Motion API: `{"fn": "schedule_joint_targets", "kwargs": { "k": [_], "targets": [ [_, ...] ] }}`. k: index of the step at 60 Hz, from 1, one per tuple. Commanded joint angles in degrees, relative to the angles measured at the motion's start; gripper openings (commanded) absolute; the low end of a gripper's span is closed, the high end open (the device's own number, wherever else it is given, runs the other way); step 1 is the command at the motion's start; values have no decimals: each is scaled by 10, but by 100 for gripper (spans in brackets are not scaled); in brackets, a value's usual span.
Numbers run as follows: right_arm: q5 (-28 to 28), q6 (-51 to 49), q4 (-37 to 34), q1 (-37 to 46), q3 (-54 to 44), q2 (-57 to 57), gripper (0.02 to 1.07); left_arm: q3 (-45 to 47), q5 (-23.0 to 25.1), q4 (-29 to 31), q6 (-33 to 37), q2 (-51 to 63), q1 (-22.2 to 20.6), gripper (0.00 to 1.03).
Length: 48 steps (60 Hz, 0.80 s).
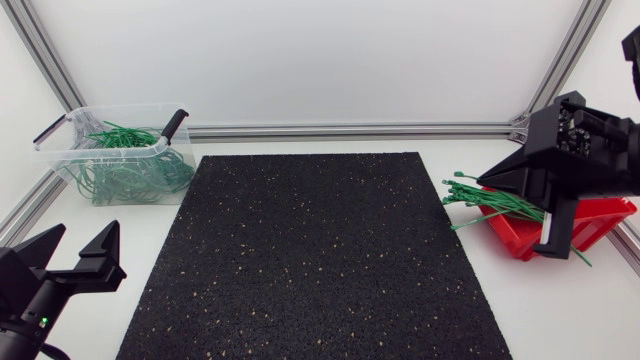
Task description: Take a green cable tie from the red box, thread the tail through the head to close it, then place it in the transparent bin on the left.
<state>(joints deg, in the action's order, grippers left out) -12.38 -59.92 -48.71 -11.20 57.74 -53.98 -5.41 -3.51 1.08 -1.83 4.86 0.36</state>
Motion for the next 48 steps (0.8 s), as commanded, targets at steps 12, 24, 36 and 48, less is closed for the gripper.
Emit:
{"fn": "schedule_joint_targets", "kwargs": {
  "k": [12, 24, 36, 48],
  "targets": [
    [5, 223, -42, -128, 64, -46, 8, -82, 0, 57, -21, 67, -4, 100],
    [-82, 338, -80, -138, 104, -126, 8, -148, 0, 114, 38, 154, 2, 100],
    [-196, 390, -66, -129, 108, -173, 8, -189, 7, 143, 93, 190, -8, 100],
    [-302, 419, -32, -124, 92, -218, 8, -225, 92, 158, 61, 199, -12, 100]
  ]
}}
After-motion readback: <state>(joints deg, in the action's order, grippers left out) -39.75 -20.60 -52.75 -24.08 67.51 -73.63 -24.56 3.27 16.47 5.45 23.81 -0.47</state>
